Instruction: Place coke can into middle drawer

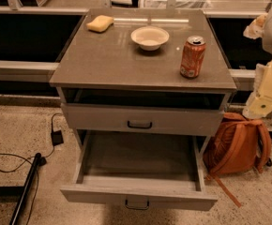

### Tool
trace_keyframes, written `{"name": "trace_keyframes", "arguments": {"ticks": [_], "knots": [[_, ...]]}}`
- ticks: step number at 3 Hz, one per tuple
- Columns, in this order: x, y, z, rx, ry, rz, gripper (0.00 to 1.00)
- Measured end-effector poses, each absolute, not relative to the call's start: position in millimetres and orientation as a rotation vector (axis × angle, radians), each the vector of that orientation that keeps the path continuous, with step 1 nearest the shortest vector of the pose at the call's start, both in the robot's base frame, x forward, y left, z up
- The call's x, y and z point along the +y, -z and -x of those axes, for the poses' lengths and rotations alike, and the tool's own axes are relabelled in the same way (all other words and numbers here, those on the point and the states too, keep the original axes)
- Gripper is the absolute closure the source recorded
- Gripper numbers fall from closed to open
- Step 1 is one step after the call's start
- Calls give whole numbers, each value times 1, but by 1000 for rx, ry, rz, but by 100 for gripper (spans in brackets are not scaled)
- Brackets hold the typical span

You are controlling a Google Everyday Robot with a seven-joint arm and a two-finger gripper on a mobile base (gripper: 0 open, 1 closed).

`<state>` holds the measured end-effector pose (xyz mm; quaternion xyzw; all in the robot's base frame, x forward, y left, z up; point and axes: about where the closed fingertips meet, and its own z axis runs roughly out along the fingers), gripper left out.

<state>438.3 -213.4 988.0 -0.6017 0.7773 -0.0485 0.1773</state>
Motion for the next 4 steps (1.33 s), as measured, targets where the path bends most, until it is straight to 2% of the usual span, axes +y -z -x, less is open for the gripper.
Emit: {"name": "trace_keyframes", "arguments": {"ticks": [1, 2, 4], "knots": [[-213, -989, -438, 2198, 138, 1699, 0], [-210, -995, -465, 2169, 120, 1654, 0], [-210, -995, -580, 2071, -13, 1357, 0]]}}
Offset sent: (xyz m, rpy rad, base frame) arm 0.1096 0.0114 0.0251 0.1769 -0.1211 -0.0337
